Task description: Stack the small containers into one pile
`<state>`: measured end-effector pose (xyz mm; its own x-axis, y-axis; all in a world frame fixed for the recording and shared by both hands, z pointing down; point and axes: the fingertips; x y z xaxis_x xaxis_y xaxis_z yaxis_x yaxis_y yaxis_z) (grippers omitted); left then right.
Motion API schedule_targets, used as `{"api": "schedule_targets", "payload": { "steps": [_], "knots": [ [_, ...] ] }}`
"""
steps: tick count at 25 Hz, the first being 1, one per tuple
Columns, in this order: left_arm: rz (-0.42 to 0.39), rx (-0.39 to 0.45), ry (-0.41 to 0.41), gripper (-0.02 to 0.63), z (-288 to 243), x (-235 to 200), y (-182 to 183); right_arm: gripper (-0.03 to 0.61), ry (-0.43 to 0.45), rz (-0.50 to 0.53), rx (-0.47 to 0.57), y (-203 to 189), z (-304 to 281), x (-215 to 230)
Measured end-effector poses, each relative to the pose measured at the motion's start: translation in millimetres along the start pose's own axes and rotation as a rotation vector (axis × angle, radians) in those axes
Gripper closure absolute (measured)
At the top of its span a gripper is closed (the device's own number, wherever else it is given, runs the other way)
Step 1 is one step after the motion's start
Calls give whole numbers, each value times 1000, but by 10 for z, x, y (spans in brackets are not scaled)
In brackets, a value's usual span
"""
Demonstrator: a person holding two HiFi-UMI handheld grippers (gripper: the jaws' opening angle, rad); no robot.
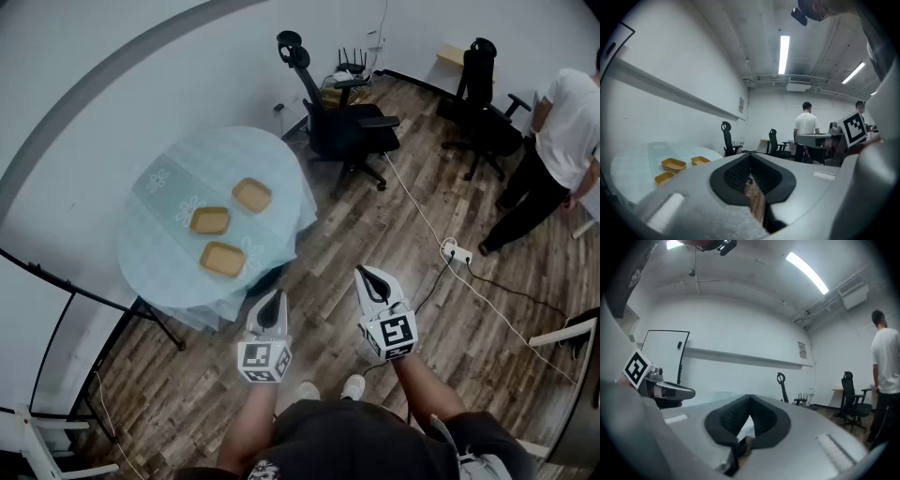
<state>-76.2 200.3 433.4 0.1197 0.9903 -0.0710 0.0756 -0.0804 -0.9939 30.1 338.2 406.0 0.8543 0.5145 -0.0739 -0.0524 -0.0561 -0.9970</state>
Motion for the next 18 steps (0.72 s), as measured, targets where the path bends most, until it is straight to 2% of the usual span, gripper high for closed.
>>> {"api": "schedule_targets", "payload": {
  "steps": [9, 18],
  "knots": [
    [7, 7, -2, 609, 255, -229, 88, 577, 13, 60, 16, 248, -7, -517],
    [-6, -2, -18, 609, 660, -628, 116, 577, 35, 38, 57, 470, -137, -1230]
  ]
}}
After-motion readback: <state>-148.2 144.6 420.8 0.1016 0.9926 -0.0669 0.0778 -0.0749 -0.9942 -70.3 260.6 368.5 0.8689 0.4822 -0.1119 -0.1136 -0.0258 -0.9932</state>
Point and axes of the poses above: the fingertips, and each gripper's own axes: z backward along the fingers, x to its right, y out of its top
